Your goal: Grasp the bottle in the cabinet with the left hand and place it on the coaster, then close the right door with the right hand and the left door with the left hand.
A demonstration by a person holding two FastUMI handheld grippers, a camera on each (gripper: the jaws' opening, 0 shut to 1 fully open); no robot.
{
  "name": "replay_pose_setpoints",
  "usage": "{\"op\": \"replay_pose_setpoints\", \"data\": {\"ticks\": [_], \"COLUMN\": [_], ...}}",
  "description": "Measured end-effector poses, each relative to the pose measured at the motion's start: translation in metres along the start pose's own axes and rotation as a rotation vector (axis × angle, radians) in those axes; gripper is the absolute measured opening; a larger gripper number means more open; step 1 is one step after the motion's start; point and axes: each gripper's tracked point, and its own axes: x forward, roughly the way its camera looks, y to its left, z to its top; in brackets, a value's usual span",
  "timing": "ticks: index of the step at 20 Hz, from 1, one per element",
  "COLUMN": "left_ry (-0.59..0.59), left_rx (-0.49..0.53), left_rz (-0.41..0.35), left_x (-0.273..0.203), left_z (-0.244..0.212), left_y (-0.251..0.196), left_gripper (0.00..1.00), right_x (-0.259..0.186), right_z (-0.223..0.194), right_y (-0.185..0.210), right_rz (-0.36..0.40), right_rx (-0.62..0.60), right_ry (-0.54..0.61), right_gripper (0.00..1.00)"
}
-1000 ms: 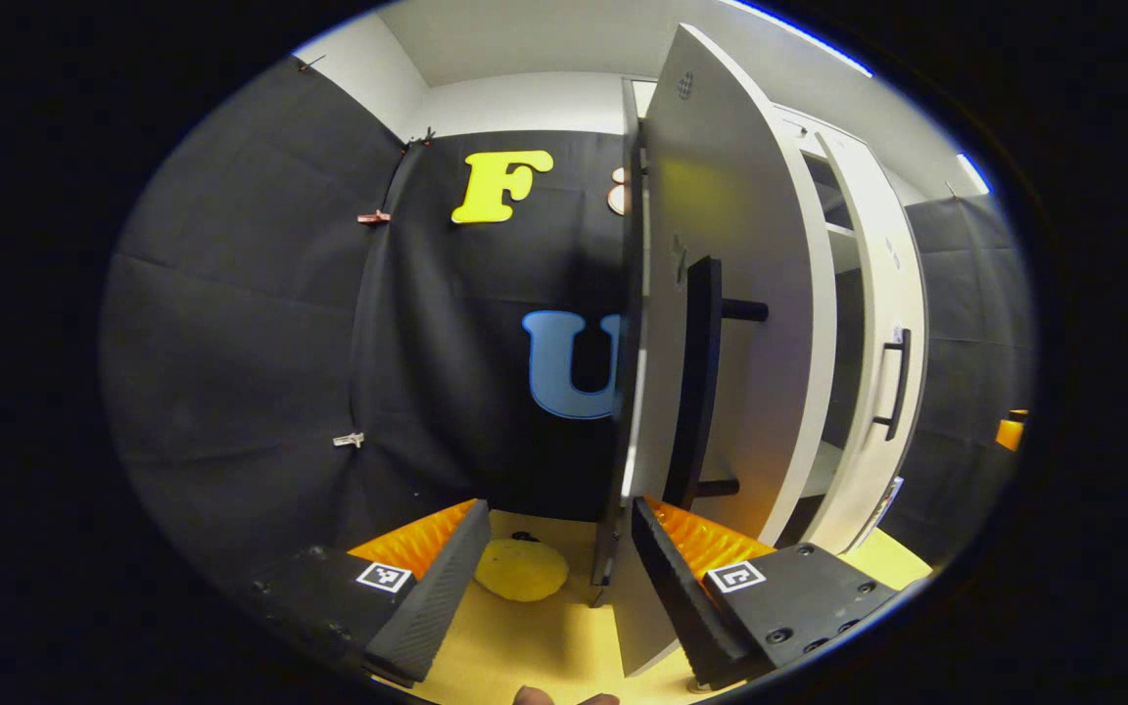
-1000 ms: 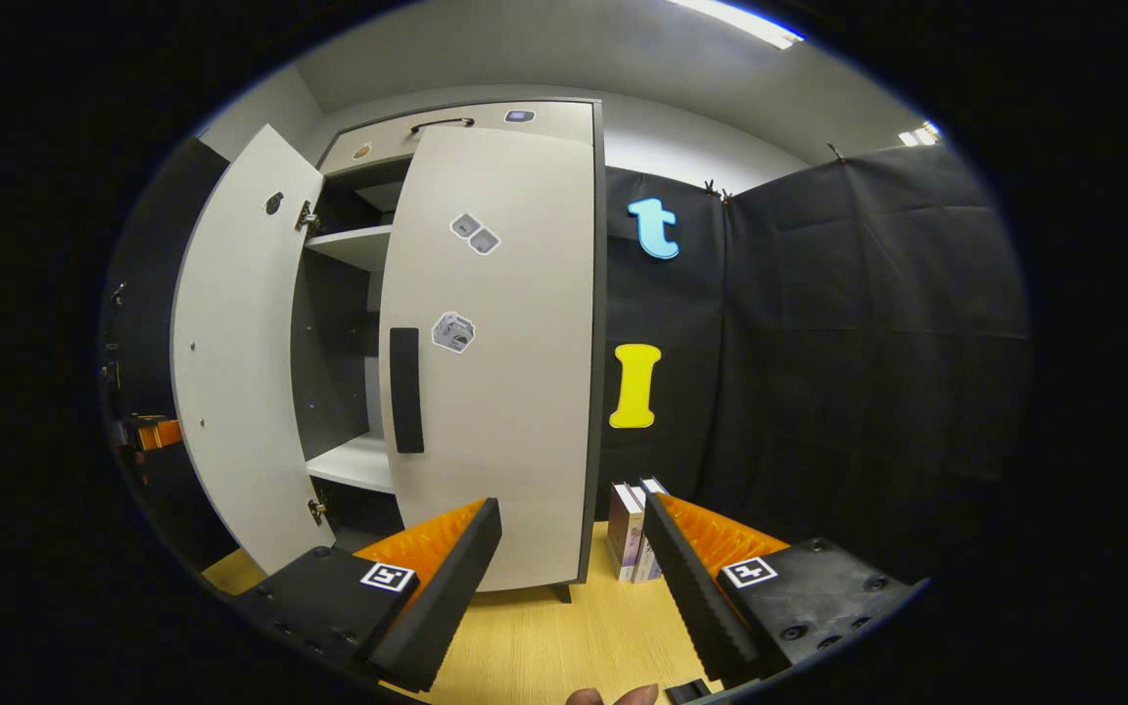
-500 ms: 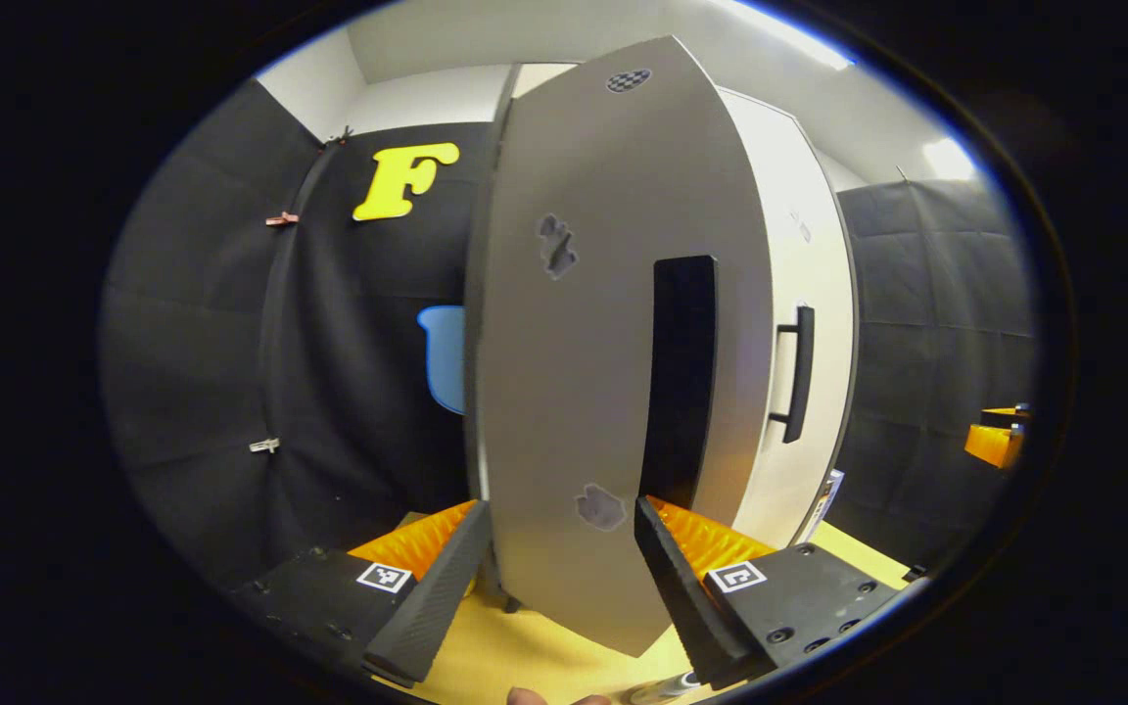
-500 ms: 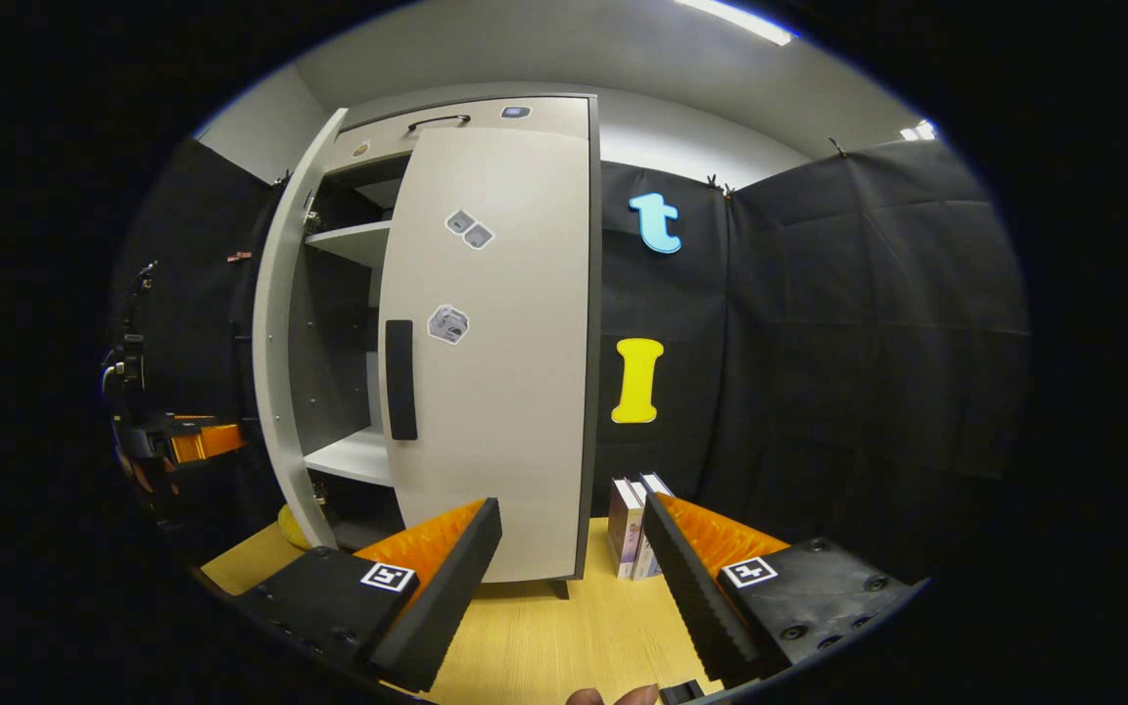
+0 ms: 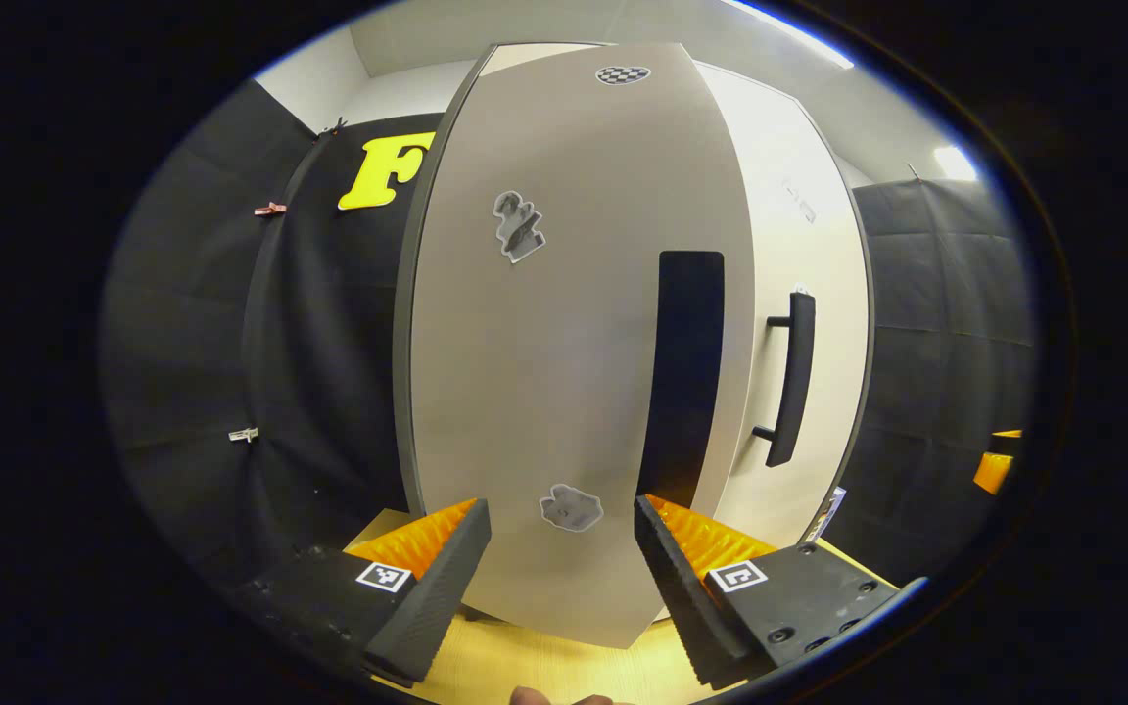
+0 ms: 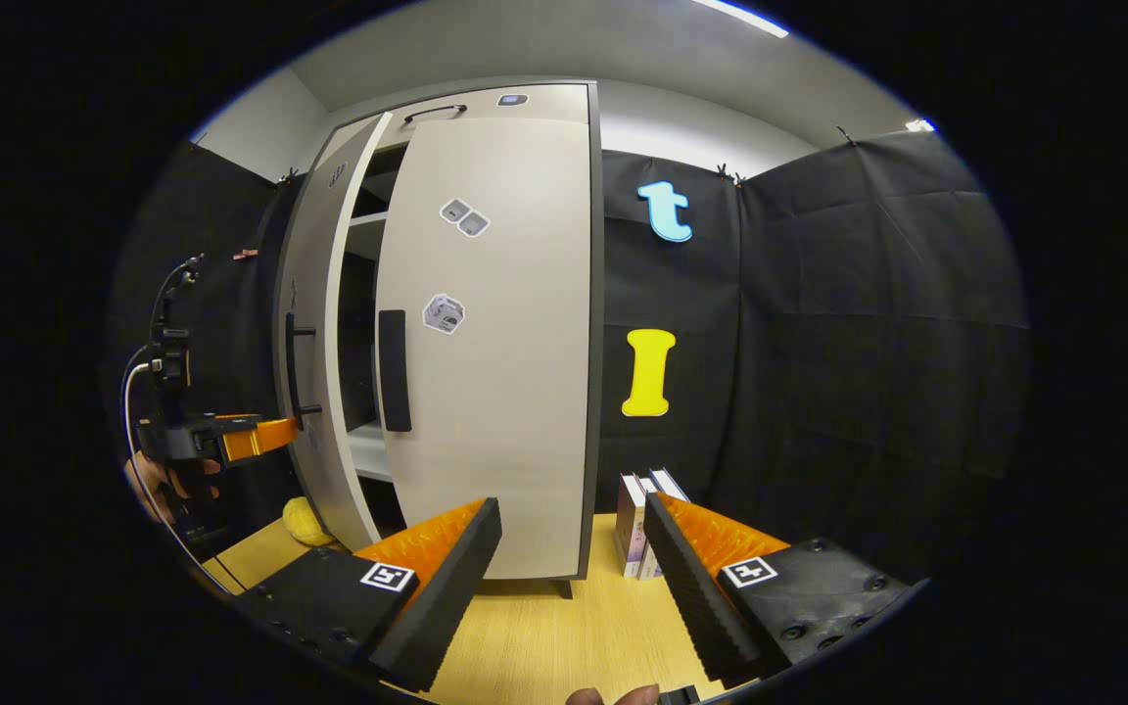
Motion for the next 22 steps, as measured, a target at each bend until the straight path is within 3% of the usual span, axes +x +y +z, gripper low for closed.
{"op": "replay_pose_setpoints", "data": {"ticks": [7, 14, 17, 22], "left_ry": [-0.005, -0.005, -0.006, -0.021], "left_rx": [0.040, 0.007, 0.023, 0.031], "left_rz": [0.038, 0.067, 0.075, 0.100], "left_x": [0.021, 0.042, 0.049, 0.045], "left_z": [0.002, 0.001, 0.001, 0.007], "left_y": [-0.014, -0.023, -0.026, -0.025], "left_gripper": [0.95, 0.92, 0.96, 0.94], "right_x": [0.021, 0.041, 0.050, 0.056], "right_z": [-0.002, -0.003, -0.003, 0.000], "right_y": [-0.005, -0.017, -0.017, -0.011], "right_rz": [0.031, 0.048, 0.059, 0.087], "right_rx": [0.007, 0.016, 0.021, 0.031], "right_ry": [0.005, 0.010, 0.010, 0.010], "right_gripper": [0.98, 0.98, 0.98, 0.98]}}
